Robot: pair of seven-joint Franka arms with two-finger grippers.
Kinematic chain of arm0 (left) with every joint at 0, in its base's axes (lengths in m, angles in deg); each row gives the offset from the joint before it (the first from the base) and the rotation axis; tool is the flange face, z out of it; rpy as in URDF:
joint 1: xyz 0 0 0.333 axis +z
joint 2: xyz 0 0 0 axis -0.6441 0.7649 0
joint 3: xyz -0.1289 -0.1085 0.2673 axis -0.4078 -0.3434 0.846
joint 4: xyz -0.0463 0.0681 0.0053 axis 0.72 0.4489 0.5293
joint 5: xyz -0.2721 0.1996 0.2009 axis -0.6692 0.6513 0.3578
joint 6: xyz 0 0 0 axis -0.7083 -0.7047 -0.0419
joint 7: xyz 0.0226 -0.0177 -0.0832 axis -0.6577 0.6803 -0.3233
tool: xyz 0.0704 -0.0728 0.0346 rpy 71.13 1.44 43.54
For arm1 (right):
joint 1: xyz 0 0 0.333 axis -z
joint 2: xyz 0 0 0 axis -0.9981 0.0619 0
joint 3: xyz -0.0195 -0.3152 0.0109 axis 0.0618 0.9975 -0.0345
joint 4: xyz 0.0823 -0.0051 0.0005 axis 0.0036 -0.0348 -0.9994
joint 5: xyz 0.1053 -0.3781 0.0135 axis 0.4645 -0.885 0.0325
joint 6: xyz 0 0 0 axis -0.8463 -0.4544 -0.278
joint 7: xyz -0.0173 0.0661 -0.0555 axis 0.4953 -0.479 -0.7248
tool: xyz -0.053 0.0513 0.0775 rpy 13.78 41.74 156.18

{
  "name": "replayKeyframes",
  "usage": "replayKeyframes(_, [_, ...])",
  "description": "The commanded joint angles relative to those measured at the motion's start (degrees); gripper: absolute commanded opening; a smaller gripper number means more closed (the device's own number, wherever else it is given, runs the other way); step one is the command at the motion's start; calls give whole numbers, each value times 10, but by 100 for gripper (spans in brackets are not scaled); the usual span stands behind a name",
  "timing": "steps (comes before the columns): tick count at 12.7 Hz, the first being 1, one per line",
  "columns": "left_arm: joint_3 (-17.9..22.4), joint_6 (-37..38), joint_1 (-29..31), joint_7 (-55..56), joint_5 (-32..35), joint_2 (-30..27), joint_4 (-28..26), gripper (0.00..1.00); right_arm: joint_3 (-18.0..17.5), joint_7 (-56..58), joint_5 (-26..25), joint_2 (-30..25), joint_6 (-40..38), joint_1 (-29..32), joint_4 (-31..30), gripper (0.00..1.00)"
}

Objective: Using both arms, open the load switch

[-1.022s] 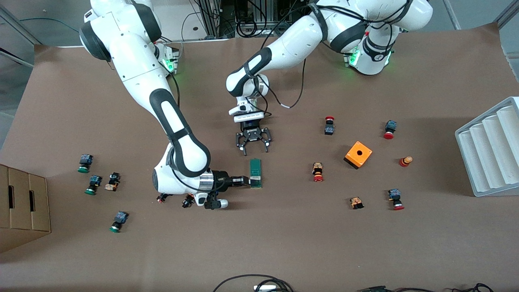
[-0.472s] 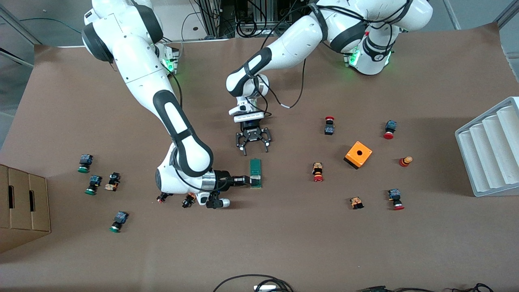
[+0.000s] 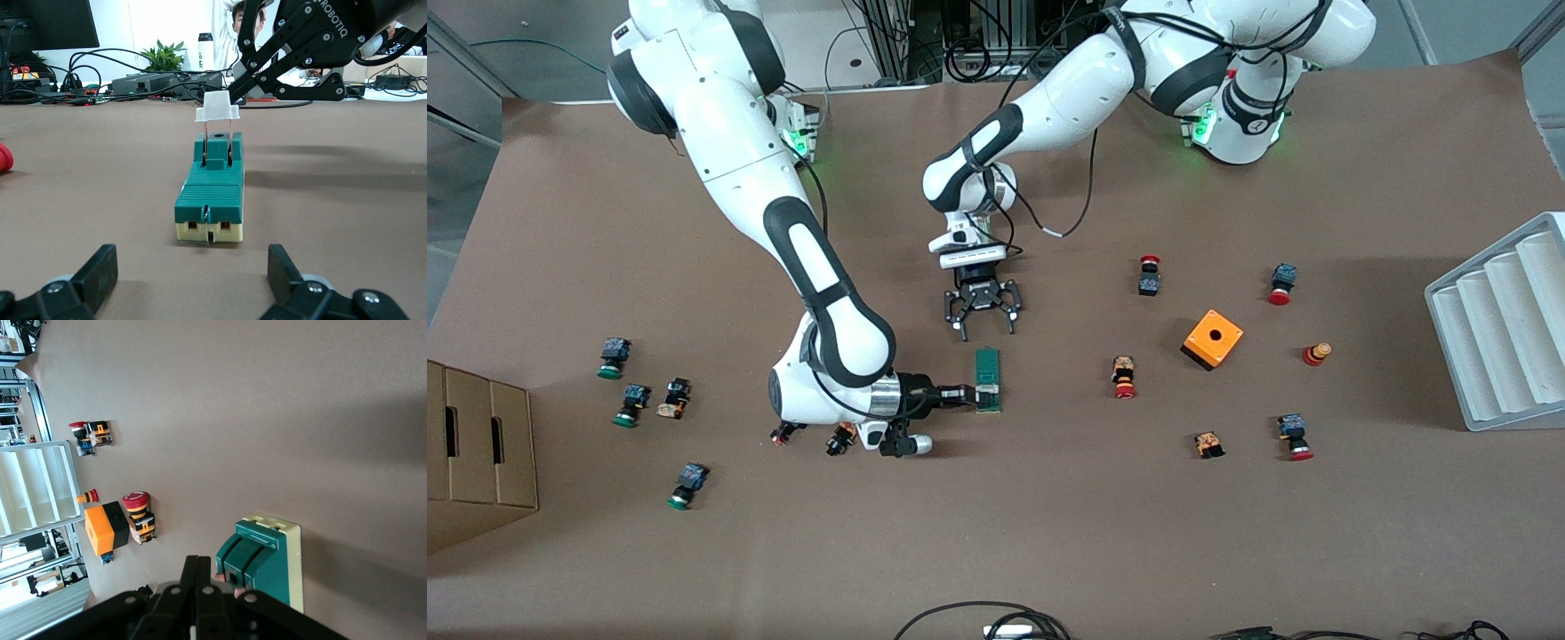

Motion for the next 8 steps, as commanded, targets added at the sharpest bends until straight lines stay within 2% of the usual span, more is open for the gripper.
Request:
replayKeyframes(1, [2, -10, -7, 0, 2, 31, 23, 100, 2, 12, 12, 3, 3, -6, 0, 0])
replayKeyframes(8, [2, -10, -7, -1, 2, 31, 23, 100, 2, 12, 11, -3, -1, -6, -4, 0])
